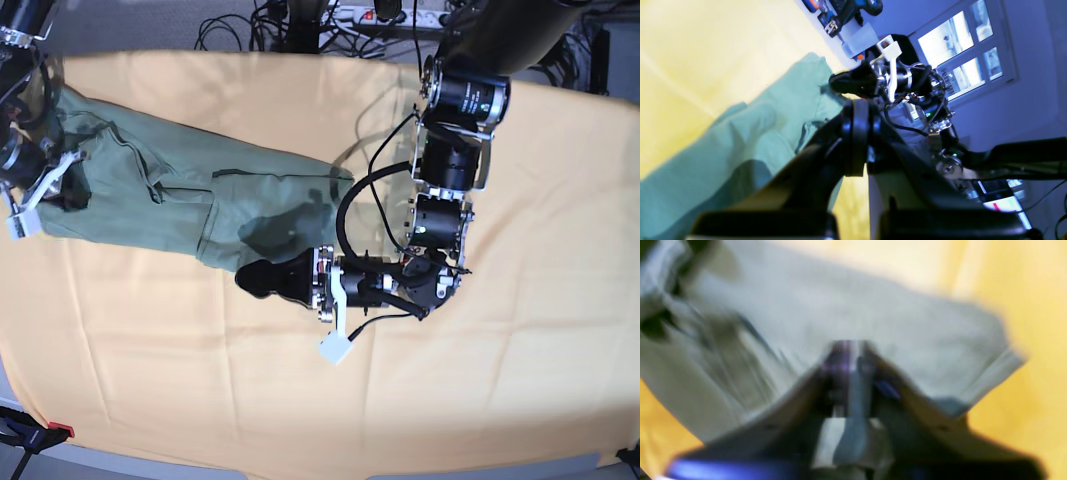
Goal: Fold the T-shirt properly
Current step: 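Fold the grasped end toward the right gripper with the left gripper, then release the shirt with the left gripper and push the bundle with the right gripper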
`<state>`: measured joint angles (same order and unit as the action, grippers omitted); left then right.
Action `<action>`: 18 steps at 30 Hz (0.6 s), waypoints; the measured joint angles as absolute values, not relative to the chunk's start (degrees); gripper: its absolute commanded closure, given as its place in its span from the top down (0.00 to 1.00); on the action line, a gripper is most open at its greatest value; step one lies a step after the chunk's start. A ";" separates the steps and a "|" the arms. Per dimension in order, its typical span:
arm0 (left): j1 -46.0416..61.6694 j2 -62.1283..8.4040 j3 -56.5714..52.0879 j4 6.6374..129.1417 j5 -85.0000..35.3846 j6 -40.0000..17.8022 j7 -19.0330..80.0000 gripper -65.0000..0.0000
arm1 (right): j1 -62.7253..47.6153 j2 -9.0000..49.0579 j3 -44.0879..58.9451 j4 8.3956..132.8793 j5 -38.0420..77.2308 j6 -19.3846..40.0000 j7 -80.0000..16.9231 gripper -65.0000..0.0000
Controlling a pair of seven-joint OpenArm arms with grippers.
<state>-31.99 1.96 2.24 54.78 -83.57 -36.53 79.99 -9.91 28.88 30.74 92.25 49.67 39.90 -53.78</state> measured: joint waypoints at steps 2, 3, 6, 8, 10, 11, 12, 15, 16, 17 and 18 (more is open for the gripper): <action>-32.73 1.52 2.24 54.78 -80.44 -36.67 80.05 0.00 | -9.34 29.50 32.45 92.36 50.15 37.76 -53.74 0.58; -33.26 0.99 2.24 54.78 -77.47 -36.64 80.20 0.00 | -9.30 29.54 33.63 92.36 49.76 36.42 -53.78 0.60; -35.09 -0.75 2.24 54.76 -72.51 -36.62 80.58 0.00 | -9.50 29.63 37.43 92.33 46.76 32.29 -55.77 0.60; -36.82 -2.20 2.28 54.78 -70.39 -36.62 80.49 0.00 | -9.61 29.67 40.47 92.05 46.98 30.35 -57.91 0.60; -38.06 -4.23 2.31 54.78 -70.26 -36.62 79.61 0.00 | -10.59 29.69 43.00 90.65 47.51 28.86 -57.89 0.60; -38.68 -5.32 2.31 54.78 -70.30 -36.62 79.75 0.00 | -11.42 29.67 44.14 89.43 47.59 27.99 -57.91 0.60; -38.98 -6.52 2.31 54.78 -70.24 -36.60 79.88 0.00 | -12.27 29.67 45.04 88.01 47.62 27.11 -58.41 0.60; -39.05 -9.56 2.31 54.78 -70.28 -36.21 79.77 0.00 | -13.50 29.63 46.48 82.74 52.10 26.92 -62.06 0.60; -38.96 -10.50 2.31 54.78 -70.70 -36.21 79.96 0.00 | -13.26 29.61 46.52 80.93 53.36 27.49 -62.59 0.60; -38.89 -11.25 2.31 54.78 -71.13 -36.18 79.94 0.00 | -12.93 29.63 46.50 79.13 55.75 28.32 -63.48 0.60; -38.85 -11.90 2.31 54.78 -71.33 -36.21 79.96 0.00 | -12.64 29.58 46.50 77.65 58.24 29.52 -63.90 0.60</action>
